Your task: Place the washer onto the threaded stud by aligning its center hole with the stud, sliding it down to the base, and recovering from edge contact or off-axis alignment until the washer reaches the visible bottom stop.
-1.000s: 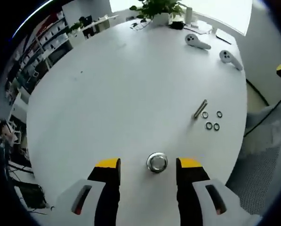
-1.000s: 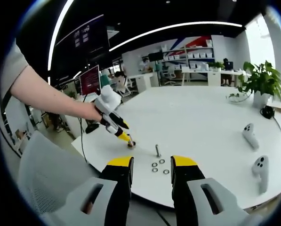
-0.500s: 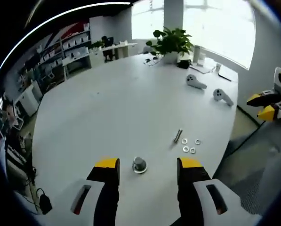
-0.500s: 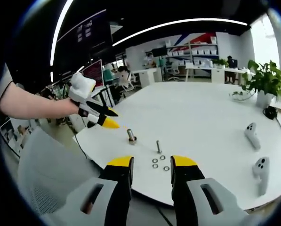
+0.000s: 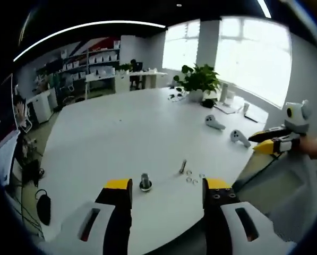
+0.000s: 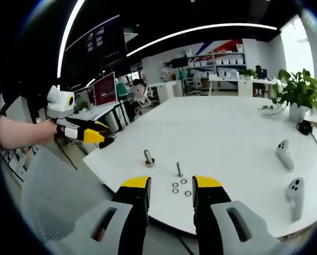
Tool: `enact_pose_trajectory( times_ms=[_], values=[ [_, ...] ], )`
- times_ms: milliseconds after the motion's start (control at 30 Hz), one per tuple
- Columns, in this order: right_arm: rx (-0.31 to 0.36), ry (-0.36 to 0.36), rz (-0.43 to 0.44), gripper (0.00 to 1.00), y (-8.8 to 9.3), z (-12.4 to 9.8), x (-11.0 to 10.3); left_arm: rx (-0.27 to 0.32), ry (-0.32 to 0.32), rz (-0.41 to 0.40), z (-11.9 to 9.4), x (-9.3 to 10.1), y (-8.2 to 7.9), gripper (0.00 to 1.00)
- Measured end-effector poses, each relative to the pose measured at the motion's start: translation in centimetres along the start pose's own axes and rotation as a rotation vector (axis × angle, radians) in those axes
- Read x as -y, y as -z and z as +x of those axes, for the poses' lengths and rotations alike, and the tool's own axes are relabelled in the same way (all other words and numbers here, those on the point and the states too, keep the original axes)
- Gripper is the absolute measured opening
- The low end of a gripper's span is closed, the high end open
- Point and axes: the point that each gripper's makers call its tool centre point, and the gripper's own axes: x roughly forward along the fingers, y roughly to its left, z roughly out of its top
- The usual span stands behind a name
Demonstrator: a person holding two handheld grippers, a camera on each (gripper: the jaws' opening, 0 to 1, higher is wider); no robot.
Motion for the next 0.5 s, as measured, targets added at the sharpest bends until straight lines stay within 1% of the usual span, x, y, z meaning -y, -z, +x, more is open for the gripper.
enact_pose_trajectory(
  times_ms=[67, 167, 267, 300, 367, 433, 500],
  values=[
    [0.001, 0.003, 0.001, 0.33, 0.0, -0.1, 0.1, 0.009, 0.004, -0.015, -0.7, 0.2, 0.2, 0.53],
    [0.014, 0.009, 0.004, 0.33, -0.2, -0.2, 0.1, 0.047, -0.012, -0.039, -1.6, 0.3, 0.1, 0.53],
    [-0.003, 0.005, 0.001, 0.33, 0.1, 0.0, 0.1, 0.052, -0.017, -0.055, -2.1, 0.4, 0.2, 0.53],
    [-0.008, 0.002, -0.001, 0.33, 0.1, 0.0, 0.0, 0.056, -0.019, -0.045, -2.5, 0.6, 0.1, 0.53],
    [-0.008, 0.002, 0.001, 0.33, 0.1, 0.0, 0.0, 0.083, -0.024, -0.021, -3.0, 0.8, -0.3, 0.53],
    [-0.01, -0.002, 0.002, 0.33, 0.1, 0.0, -0.1, 0.086, -0.021, -0.028, -3.1, 0.6, 0.0, 0.53],
    [-0.018, -0.008, 0.001, 0.33, 0.3, 0.1, -0.2, 0.076, -0.007, -0.04, -3.2, 0.8, 0.4, 0.53]
  ],
)
